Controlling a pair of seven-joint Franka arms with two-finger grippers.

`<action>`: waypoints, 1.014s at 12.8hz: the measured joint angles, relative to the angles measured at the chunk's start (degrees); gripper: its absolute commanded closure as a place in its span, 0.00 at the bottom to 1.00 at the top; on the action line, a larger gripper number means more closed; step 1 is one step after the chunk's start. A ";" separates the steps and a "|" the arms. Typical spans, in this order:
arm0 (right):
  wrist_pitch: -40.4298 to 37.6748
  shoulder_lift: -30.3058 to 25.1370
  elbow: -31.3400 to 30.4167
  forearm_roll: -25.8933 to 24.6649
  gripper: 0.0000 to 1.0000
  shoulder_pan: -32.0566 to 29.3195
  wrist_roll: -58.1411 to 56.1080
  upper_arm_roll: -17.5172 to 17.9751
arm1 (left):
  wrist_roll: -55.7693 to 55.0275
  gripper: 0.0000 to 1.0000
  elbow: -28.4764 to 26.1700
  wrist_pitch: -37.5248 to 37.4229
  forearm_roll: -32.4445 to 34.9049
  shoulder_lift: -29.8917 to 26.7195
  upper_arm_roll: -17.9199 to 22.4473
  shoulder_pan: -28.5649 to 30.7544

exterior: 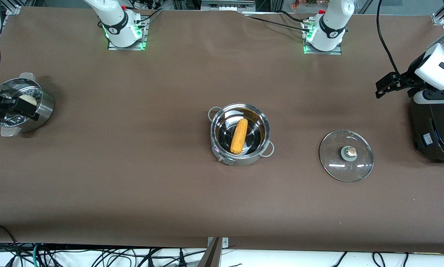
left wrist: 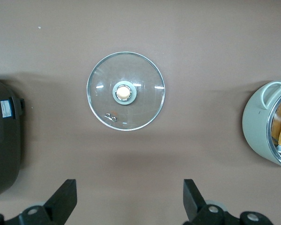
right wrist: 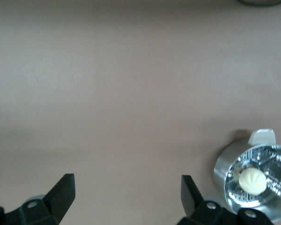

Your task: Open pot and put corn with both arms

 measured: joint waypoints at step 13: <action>-6.95 -3.14 -1.38 -0.42 0.00 -1.63 -0.51 0.86 | 0.00 0.00 0.00 -0.02 0.00 0.00 0.00 0.02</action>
